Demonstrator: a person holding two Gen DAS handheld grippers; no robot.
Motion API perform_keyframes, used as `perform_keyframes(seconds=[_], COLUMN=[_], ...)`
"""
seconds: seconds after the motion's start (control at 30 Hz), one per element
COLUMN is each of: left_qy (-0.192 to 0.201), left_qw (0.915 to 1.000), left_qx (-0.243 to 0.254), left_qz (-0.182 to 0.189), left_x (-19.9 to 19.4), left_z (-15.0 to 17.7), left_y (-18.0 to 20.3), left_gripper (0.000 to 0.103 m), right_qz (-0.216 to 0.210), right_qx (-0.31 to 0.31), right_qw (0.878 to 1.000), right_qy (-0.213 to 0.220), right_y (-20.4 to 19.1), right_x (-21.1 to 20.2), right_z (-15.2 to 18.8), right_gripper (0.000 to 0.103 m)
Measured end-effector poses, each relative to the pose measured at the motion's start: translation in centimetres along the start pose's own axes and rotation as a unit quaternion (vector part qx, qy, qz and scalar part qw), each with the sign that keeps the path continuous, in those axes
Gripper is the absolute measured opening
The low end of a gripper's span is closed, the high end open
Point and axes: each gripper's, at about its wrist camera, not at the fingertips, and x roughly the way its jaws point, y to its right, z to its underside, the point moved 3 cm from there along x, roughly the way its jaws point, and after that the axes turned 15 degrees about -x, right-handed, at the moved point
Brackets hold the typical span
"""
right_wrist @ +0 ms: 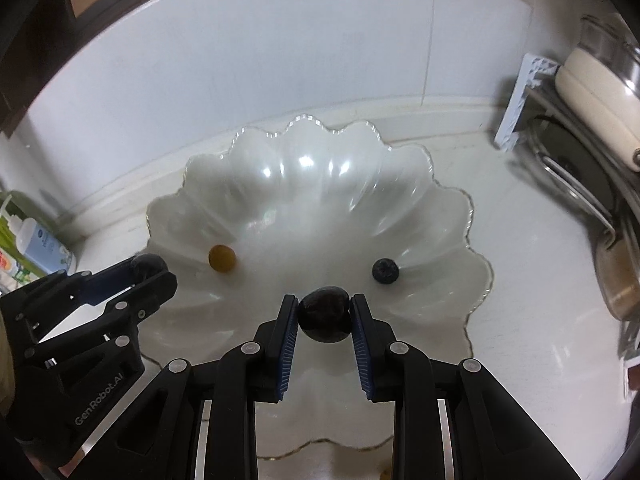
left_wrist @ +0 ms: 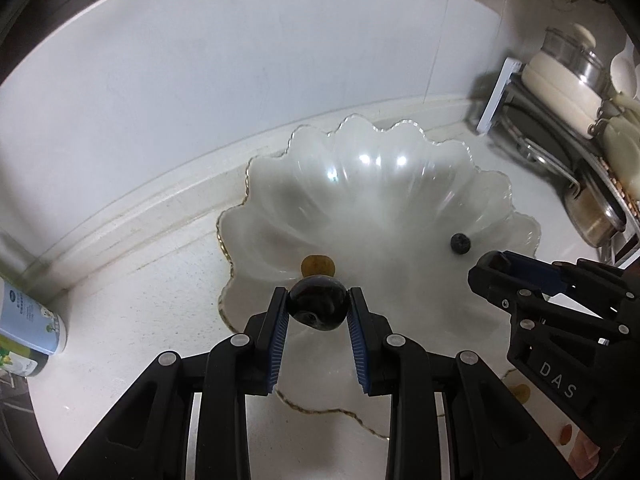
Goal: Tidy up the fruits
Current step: 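Carry the dark plums in both grippers over the white bowl, then open both grippers to drop the dark plums into the bowl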
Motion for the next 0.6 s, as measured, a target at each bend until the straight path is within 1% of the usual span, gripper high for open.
perform_keyframes(seconds=[0.13,0.27,0.33,0.37,0.4,0.43,0.47,0.6], left_qy=[-0.013,-0.027,-0.031,-0.03,-0.028,-0.025,-0.024,-0.014], left_qw=[0.9999,0.9995,0.9994,0.9994,0.9994,0.9995,0.9994,0.9994], left_qx=[0.001,0.005,0.004,0.002,0.001,0.0,0.0,-0.001], left_qz=[-0.006,-0.014,-0.015,-0.017,-0.019,-0.021,-0.024,-0.033], left_x=[0.9,1.7,1.9,2.0,1.9,1.9,1.7,0.8], left_z=[-0.2,-0.2,-0.2,-0.2,-0.3,-0.4,-0.4,-0.4], left_y=[-0.1,-0.1,-0.1,0.0,0.0,0.0,-0.1,-0.2], left_gripper=[0.03,0.03,0.04,0.05,0.055,0.056,0.056,0.057], right_qz=[-0.015,-0.016,-0.018,-0.015,-0.01,-0.001,0.002,0.003], right_qx=[0.0,0.001,0.003,0.004,0.003,0.001,0.003,0.013], right_qw=[0.999,0.999,0.998,0.998,0.999,0.999,0.999,0.999], right_qy=[-0.029,-0.047,-0.052,-0.054,-0.053,-0.051,-0.049,-0.043], right_y=[0.1,0.4,0.5,0.6,0.7,0.8,0.9,1.2], right_x=[1.5,2.4,2.6,2.7,2.7,2.6,2.5,1.8], right_z=[-0.1,0.0,0.0,0.0,0.0,-0.1,-0.1,-0.1], right_gripper=[0.028,0.029,0.031,0.036,0.04,0.049,0.051,0.051])
